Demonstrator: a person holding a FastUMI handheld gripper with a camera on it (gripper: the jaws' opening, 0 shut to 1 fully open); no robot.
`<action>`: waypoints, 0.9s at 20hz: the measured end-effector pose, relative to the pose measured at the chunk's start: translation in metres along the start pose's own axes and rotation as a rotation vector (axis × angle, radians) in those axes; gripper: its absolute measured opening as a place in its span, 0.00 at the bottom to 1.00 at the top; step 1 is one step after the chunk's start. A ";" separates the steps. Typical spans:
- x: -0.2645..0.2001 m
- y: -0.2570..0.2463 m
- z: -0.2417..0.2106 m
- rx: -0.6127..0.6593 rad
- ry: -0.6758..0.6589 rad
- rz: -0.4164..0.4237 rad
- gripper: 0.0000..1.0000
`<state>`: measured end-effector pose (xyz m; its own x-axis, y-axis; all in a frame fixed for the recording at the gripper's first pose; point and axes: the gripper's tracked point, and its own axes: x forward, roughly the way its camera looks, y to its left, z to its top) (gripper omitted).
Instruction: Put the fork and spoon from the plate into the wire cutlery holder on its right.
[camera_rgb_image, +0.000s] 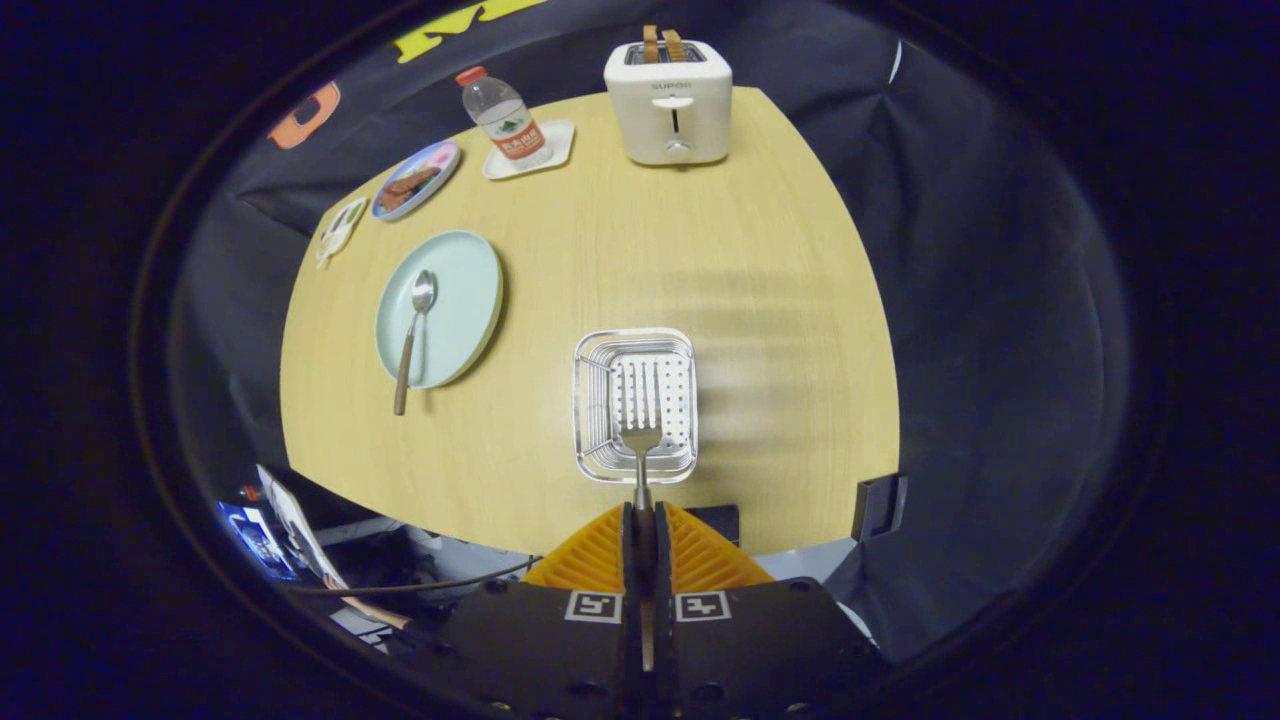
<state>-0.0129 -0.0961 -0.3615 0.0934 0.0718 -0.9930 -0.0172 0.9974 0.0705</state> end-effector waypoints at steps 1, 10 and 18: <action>0.002 -0.001 0.002 0.006 0.022 -0.006 0.05; 0.005 0.004 0.033 -0.038 0.030 -0.061 0.14; 0.008 0.061 0.051 -0.083 -0.117 0.016 0.46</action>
<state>0.0373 -0.0341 -0.3599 0.2083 0.0933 -0.9736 -0.1016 0.9921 0.0733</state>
